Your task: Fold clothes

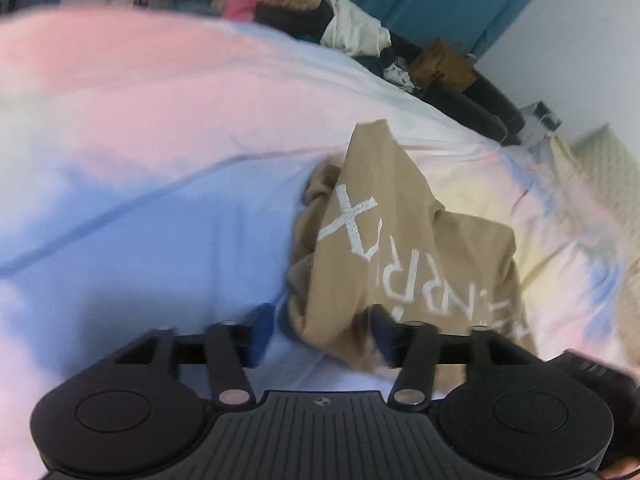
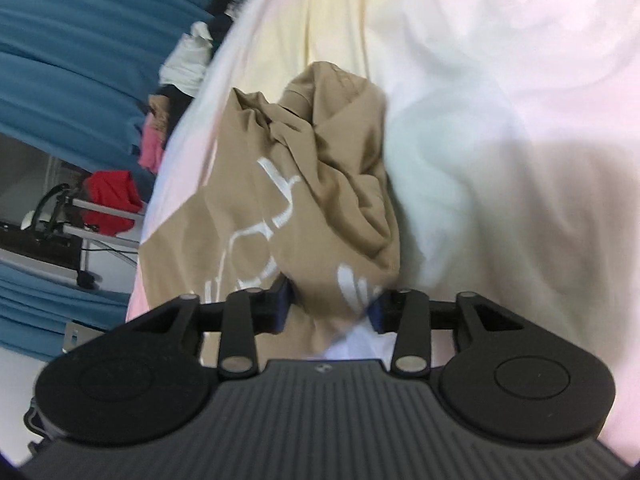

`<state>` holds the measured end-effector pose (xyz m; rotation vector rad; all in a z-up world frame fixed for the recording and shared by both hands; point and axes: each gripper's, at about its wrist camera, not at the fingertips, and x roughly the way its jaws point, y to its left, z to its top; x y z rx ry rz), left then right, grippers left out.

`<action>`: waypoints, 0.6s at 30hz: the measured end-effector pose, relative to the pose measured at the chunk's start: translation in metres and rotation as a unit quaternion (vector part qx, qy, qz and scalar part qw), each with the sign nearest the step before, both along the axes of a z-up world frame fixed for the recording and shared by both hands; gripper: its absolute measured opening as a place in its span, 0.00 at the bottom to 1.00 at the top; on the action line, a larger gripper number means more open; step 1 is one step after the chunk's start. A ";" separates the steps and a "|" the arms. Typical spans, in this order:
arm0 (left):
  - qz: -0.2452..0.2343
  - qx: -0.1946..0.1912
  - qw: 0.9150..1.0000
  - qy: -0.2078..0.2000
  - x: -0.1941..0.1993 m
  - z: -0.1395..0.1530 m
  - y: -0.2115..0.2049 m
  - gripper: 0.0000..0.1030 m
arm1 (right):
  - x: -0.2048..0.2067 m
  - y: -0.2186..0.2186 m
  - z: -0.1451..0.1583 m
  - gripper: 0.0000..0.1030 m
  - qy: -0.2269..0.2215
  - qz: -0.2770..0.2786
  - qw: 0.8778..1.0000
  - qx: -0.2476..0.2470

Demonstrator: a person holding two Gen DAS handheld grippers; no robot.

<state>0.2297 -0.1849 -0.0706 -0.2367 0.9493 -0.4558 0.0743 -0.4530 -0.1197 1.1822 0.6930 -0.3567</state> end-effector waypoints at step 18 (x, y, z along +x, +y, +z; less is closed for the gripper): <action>-0.043 0.026 0.965 -0.257 -0.200 0.181 0.043 1.00 | -0.149 0.133 0.200 0.82 -0.140 0.114 0.919 -0.349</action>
